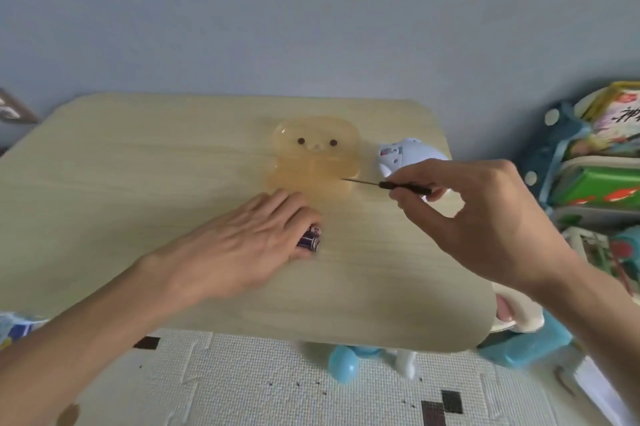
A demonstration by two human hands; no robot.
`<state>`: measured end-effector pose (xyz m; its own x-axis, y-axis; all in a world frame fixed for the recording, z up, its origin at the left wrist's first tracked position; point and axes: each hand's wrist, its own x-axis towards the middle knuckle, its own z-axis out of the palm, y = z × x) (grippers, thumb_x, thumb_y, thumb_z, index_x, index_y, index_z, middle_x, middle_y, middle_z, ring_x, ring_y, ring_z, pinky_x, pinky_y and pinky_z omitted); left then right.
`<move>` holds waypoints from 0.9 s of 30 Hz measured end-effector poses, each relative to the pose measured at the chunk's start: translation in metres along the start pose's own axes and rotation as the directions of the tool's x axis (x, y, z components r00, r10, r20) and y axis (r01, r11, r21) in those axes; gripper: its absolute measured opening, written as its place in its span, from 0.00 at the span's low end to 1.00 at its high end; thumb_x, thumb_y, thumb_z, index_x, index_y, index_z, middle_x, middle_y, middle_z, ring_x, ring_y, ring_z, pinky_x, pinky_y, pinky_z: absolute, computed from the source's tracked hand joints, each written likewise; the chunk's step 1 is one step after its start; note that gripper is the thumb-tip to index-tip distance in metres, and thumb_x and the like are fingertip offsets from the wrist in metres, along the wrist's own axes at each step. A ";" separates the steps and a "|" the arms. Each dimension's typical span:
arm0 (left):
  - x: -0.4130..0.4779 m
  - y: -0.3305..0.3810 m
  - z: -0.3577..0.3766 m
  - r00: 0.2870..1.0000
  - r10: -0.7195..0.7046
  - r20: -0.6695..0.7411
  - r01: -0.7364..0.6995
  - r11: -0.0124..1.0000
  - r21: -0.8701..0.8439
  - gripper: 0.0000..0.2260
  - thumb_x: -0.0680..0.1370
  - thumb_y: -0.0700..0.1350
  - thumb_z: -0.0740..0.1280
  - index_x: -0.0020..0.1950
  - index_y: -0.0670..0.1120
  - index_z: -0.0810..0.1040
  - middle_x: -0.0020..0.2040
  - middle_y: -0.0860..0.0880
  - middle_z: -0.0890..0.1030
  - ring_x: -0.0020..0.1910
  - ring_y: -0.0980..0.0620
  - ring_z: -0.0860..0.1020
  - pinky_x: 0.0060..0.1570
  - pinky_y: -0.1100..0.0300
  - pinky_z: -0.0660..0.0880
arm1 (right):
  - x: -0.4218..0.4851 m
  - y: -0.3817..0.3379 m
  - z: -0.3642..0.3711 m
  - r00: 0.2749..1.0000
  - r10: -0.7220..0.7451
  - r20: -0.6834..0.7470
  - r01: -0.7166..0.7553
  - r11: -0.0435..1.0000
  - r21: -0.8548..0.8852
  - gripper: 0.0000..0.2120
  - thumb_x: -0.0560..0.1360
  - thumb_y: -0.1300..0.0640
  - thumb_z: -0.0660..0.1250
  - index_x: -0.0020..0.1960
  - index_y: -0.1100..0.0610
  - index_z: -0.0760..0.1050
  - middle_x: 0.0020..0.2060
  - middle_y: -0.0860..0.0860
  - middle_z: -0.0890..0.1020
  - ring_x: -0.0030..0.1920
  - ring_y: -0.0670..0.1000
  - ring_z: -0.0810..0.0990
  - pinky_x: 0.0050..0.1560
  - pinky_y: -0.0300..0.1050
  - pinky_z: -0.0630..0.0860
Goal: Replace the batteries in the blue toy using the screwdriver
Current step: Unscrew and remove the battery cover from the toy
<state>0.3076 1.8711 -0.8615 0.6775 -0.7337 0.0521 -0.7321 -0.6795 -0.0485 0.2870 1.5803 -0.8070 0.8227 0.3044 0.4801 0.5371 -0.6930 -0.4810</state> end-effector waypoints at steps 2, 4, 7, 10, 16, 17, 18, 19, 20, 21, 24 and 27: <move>-0.001 -0.003 0.000 1.000 -0.002 0.009 0.002 1.000 -0.001 0.21 0.86 0.61 0.50 0.73 0.51 0.67 0.66 0.53 0.70 0.63 0.54 0.72 0.65 0.54 0.73 | -0.003 0.003 0.002 1.000 -0.003 -0.004 0.003 1.000 -0.007 0.06 0.74 0.63 0.76 0.49 0.55 0.87 0.33 0.44 0.84 0.39 0.49 0.80 0.43 0.29 0.74; 0.001 -0.007 0.001 1.000 0.005 0.010 -0.005 1.000 -0.007 0.22 0.85 0.62 0.52 0.74 0.52 0.67 0.67 0.54 0.70 0.64 0.54 0.72 0.66 0.54 0.73 | -0.007 0.005 0.002 1.000 0.006 -0.002 -0.006 1.000 -0.011 0.06 0.75 0.61 0.76 0.50 0.54 0.88 0.34 0.45 0.86 0.35 0.49 0.82 0.44 0.37 0.77; 0.003 -0.012 -0.003 1.000 0.031 0.001 -0.031 0.996 -0.087 0.22 0.84 0.62 0.58 0.73 0.50 0.71 0.66 0.54 0.72 0.64 0.56 0.73 0.67 0.57 0.72 | -0.011 0.008 0.002 1.000 0.031 0.000 -0.031 0.999 0.006 0.06 0.75 0.60 0.75 0.51 0.53 0.88 0.36 0.47 0.87 0.37 0.49 0.82 0.45 0.35 0.78; 0.005 -0.015 -0.011 0.999 0.021 -0.027 -0.026 0.983 -0.180 0.21 0.83 0.62 0.63 0.70 0.52 0.75 0.64 0.57 0.75 0.61 0.60 0.74 0.62 0.59 0.76 | -0.014 0.011 0.002 0.999 0.048 0.009 -0.048 0.999 0.024 0.06 0.75 0.60 0.75 0.50 0.53 0.88 0.36 0.46 0.87 0.40 0.48 0.81 0.45 0.30 0.76; 0.008 -0.011 -0.009 0.990 -0.020 -0.138 -0.014 0.971 -0.240 0.19 0.80 0.61 0.67 0.65 0.52 0.82 0.59 0.58 0.81 0.56 0.58 0.80 0.54 0.53 0.81 | -0.019 0.011 0.000 0.998 0.054 0.017 -0.054 0.998 0.041 0.05 0.75 0.60 0.76 0.50 0.52 0.88 0.35 0.46 0.87 0.40 0.49 0.81 0.45 0.31 0.77; 0.007 -0.010 -0.007 0.989 -0.018 -0.150 -0.019 0.971 -0.240 0.19 0.80 0.61 0.68 0.66 0.52 0.83 0.59 0.57 0.82 0.56 0.57 0.81 0.54 0.53 0.81 | -0.020 0.011 0.000 0.998 0.054 0.021 -0.055 0.998 0.043 0.05 0.75 0.60 0.76 0.50 0.52 0.88 0.35 0.46 0.87 0.40 0.48 0.81 0.45 0.30 0.77; 0.006 -0.010 -0.006 0.987 -0.014 -0.158 -0.024 0.972 -0.234 0.20 0.81 0.60 0.67 0.67 0.51 0.83 0.59 0.56 0.83 0.57 0.56 0.82 0.55 0.53 0.81 | -0.021 0.011 0.000 0.998 0.055 0.027 -0.056 0.997 0.045 0.06 0.75 0.60 0.76 0.50 0.53 0.88 0.36 0.45 0.87 0.41 0.48 0.82 0.45 0.29 0.76; 0.005 -0.010 -0.004 0.986 -0.004 -0.166 -0.033 0.975 -0.221 0.20 0.82 0.60 0.66 0.68 0.50 0.83 0.60 0.55 0.84 0.57 0.55 0.82 0.56 0.55 0.81 | -0.022 0.011 -0.001 0.998 0.058 0.036 -0.060 0.997 0.047 0.06 0.75 0.60 0.76 0.50 0.53 0.88 0.36 0.44 0.87 0.41 0.48 0.82 0.45 0.28 0.76; 0.004 -0.009 -0.003 0.985 0.010 -0.173 -0.046 0.978 -0.204 0.21 0.82 0.59 0.65 0.69 0.48 0.83 0.61 0.54 0.84 0.57 0.54 0.82 0.58 0.56 0.80 | -0.023 0.011 -0.001 0.997 0.061 0.046 -0.063 0.997 0.048 0.06 0.75 0.60 0.76 0.50 0.53 0.88 0.36 0.43 0.87 0.41 0.47 0.82 0.45 0.28 0.76; 0.004 -0.009 -0.001 0.984 0.025 -0.177 -0.058 0.982 -0.182 0.22 0.83 0.57 0.65 0.70 0.47 0.82 0.61 0.53 0.84 0.58 0.53 0.82 0.59 0.57 0.80 | -0.025 0.011 -0.001 0.997 0.060 0.055 -0.062 0.997 0.044 0.06 0.75 0.60 0.76 0.50 0.52 0.88 0.36 0.42 0.86 0.41 0.46 0.82 0.45 0.27 0.75; 0.003 -0.006 0.005 0.979 0.053 -0.198 -0.073 0.993 -0.097 0.19 0.83 0.51 0.69 0.72 0.44 0.81 0.64 0.48 0.84 0.60 0.49 0.82 0.61 0.52 0.81 | -0.028 0.013 0.000 0.996 0.055 0.074 -0.056 0.998 0.020 0.06 0.75 0.59 0.76 0.50 0.52 0.88 0.36 0.40 0.85 0.40 0.39 0.81 0.46 0.23 0.72; 0.001 -0.003 0.010 0.974 0.047 -0.220 -0.058 0.997 -0.044 0.19 0.83 0.49 0.70 0.73 0.43 0.79 0.65 0.47 0.84 0.60 0.48 0.83 0.59 0.49 0.82 | -0.029 0.015 -0.002 0.995 0.060 0.077 -0.060 0.998 0.009 0.06 0.75 0.60 0.76 0.50 0.52 0.88 0.35 0.39 0.84 0.40 0.37 0.80 0.45 0.21 0.71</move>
<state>0.3111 1.8717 -0.8711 0.6103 -0.7455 0.2679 -0.7725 -0.6350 -0.0073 0.2710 1.5600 -0.8270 0.8651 0.3118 0.3930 0.4881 -0.7041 -0.5158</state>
